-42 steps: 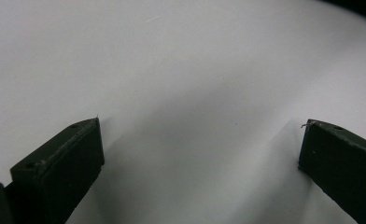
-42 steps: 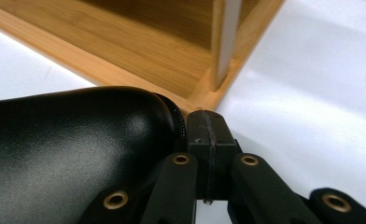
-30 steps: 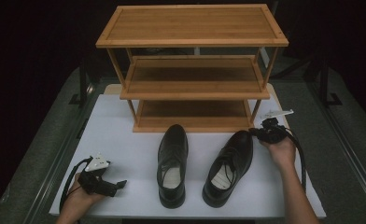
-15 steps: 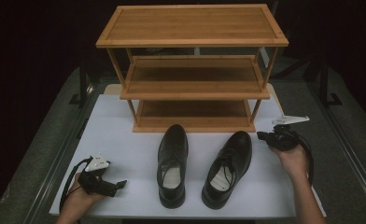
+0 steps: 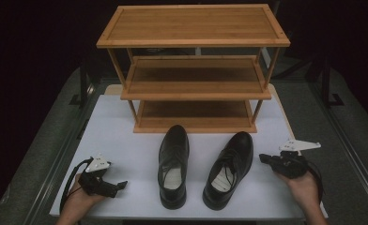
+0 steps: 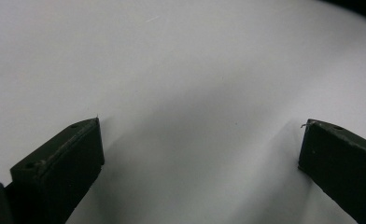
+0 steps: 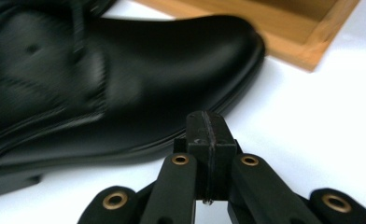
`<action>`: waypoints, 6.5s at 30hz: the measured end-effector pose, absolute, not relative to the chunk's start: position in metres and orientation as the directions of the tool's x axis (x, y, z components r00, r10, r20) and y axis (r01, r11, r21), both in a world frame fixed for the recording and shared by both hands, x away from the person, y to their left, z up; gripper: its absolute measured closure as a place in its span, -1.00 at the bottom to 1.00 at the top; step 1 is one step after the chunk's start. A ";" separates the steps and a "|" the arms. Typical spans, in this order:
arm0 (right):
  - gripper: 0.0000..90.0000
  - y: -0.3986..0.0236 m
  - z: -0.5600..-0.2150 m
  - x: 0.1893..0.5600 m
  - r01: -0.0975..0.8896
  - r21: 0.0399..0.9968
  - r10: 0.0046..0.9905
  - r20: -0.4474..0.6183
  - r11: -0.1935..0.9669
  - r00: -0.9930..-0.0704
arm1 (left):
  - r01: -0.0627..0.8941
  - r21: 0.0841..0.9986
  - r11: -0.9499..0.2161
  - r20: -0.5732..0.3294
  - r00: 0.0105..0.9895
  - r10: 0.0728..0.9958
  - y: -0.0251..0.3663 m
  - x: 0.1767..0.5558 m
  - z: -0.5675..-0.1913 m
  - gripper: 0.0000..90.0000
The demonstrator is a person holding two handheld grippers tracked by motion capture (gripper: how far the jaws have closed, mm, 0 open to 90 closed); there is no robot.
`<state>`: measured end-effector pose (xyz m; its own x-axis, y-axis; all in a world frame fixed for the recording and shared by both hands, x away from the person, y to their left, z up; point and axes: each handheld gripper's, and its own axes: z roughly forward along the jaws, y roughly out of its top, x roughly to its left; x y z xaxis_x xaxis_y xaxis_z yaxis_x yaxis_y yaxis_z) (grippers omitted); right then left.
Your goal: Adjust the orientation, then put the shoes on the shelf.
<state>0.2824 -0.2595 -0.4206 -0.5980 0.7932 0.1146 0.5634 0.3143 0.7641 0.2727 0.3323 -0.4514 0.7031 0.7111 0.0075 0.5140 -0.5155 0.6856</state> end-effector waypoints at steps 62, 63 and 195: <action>1.00 -0.172 -0.444 0.294 0.521 0.712 0.633 0.138 0.471 -0.761 | 0.513 0.685 -0.517 0.009 0.704 0.711 0.332 0.273 -0.451 -1.00; 1.00 -0.170 -0.444 0.295 0.521 0.710 0.632 0.138 0.473 -0.762 | 0.514 0.685 -0.517 0.009 0.703 0.711 0.332 0.273 -0.451 -1.00; 0.93 -0.120 -0.386 0.291 0.431 0.820 0.627 0.116 0.376 -0.770 | 0.296 0.797 -0.526 0.060 0.828 0.557 0.199 0.290 -0.367 0.94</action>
